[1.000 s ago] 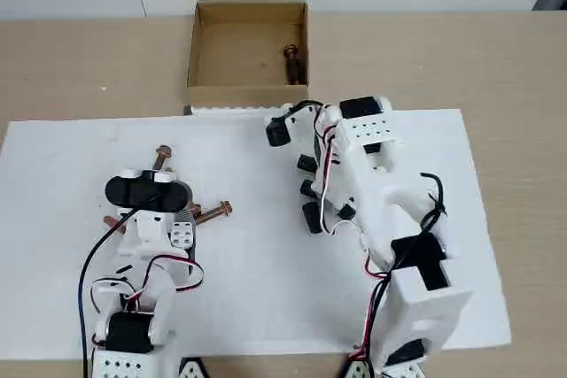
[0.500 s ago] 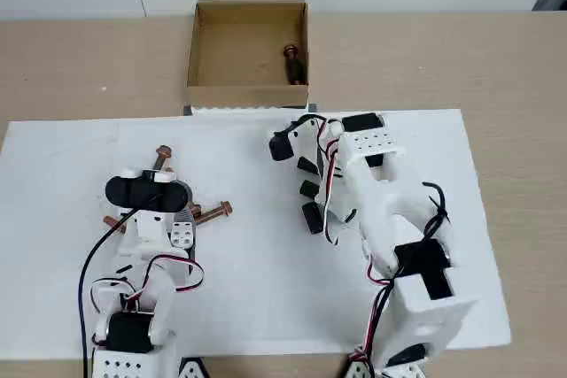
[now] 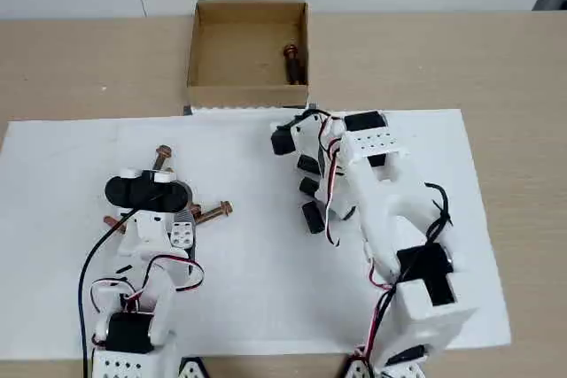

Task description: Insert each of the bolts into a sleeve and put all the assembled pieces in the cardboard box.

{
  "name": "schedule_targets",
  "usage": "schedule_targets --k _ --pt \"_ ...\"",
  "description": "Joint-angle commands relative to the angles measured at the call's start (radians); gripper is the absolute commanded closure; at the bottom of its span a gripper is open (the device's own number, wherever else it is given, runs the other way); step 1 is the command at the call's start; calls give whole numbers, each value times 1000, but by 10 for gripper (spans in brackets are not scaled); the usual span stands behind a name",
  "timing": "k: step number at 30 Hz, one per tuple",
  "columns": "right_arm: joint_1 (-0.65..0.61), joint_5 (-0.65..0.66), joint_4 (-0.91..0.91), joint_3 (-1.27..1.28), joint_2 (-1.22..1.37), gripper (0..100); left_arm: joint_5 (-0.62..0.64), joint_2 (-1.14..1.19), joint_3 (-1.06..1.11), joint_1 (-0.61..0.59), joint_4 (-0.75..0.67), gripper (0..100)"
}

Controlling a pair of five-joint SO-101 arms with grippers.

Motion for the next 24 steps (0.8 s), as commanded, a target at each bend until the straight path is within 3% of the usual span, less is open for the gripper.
schedule_targets --k 1,10,17,24 --pt "-10 -20 61 -52 -148 988 -2 -9 -4 -3 3 994" --pt "-2 -187 234 -51 -456 988 -3 -9 -4 0 3 994" --pt "2 -417 292 0 -657 988 -3 -9 -4 0 3 994" --pt "143 -583 288 152 -839 989 -3 -9 -7 -3 5 994"
